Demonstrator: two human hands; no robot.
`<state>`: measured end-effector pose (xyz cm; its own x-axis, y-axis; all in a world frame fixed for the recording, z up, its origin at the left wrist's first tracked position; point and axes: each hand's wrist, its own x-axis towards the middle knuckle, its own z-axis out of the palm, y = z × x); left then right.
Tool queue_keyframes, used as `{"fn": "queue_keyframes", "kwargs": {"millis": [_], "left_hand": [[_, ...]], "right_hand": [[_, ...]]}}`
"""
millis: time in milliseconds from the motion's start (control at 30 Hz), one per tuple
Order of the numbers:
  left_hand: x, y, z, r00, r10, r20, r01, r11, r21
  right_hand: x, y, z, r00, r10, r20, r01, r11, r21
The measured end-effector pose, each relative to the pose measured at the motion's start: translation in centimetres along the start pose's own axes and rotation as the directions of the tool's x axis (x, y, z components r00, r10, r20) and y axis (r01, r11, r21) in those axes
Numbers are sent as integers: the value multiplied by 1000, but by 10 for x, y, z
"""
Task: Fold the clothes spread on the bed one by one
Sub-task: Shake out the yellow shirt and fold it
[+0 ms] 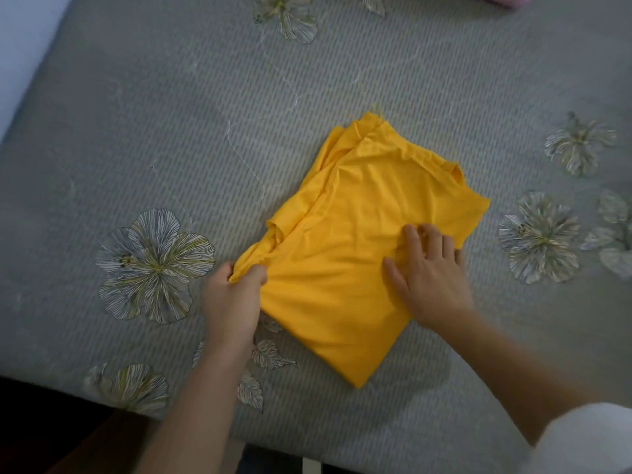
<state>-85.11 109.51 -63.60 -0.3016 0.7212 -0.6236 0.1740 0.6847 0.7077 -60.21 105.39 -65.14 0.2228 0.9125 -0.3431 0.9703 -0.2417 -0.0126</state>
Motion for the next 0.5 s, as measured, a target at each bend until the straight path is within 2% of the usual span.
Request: {"fn": "queue_keyframes", "kwargs": {"millis": [67,133,200,267,333,400,500], "left_hand": [[5,2,-10,1000,12,-1,-12,998,58],[12,2,-18,998,54,-31,-47,981,189],[18,1,-22,991,118,-69,-94,954,283],[21,2,-24,974,216,-68,-177,912,370],[23,5,-21,940,338,36,-315,826,467],[24,9,-13,896,400,193,-431,680,594],[27,16,0,867,367,337,-486,472,736]], "right_hand": [[-25,-3,-6,997,-30,65,35,996,-77],[-41,-4,-13,987,-55,152,70,993,-96],[-37,-4,-20,978,-77,196,79,997,-3],[-15,-6,-29,990,-84,111,69,989,134],[19,-10,-40,997,-76,-26,80,973,218],[59,-16,-49,990,-121,-73,134,965,227],[111,-22,-58,979,-192,62,183,974,132]]}}
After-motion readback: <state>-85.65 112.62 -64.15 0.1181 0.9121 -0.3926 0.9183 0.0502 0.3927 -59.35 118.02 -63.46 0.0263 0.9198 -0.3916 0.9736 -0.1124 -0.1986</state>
